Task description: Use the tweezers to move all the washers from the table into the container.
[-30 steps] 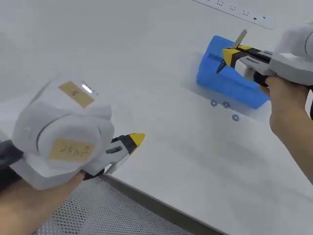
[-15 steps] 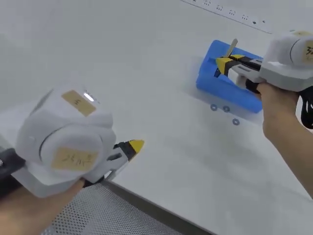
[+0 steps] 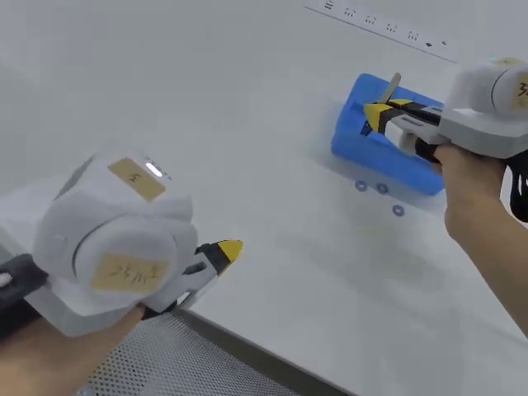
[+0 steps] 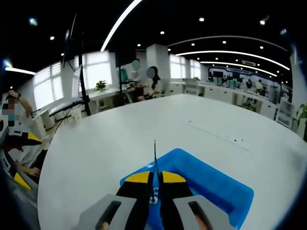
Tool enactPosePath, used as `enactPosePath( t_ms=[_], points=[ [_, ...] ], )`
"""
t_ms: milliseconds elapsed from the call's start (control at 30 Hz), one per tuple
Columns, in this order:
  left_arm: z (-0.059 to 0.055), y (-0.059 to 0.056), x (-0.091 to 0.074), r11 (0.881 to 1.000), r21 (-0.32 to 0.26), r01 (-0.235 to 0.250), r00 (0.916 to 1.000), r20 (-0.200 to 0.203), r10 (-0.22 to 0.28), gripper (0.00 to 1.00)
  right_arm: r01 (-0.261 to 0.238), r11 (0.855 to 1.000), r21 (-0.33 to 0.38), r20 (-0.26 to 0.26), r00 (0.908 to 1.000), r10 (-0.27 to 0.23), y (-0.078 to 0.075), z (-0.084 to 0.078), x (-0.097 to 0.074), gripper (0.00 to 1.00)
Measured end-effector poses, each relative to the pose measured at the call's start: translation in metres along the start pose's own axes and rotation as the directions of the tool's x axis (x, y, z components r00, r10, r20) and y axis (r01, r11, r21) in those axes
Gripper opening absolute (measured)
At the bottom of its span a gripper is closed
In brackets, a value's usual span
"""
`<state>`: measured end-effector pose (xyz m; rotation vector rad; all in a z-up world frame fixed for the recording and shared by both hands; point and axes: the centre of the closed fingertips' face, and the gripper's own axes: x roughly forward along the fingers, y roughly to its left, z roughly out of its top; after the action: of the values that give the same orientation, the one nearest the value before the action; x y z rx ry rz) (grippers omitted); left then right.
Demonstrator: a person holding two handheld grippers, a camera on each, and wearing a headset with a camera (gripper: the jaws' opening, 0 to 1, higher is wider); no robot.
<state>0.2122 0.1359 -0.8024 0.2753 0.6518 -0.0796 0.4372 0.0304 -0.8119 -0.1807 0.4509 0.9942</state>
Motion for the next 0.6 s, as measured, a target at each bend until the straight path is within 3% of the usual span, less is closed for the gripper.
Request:
enactPosePath(
  t_ms=[600],
  points=[
    [-0.001, -0.001, 0.002, 1.0, 0.006, 0.002, 1.0, -0.007, -0.002, 0.8, 0.002, 1.0, -0.005, 0.025, 0.9997, -0.002, 0.001, 0.013, -0.004, 0.03]
  ],
)
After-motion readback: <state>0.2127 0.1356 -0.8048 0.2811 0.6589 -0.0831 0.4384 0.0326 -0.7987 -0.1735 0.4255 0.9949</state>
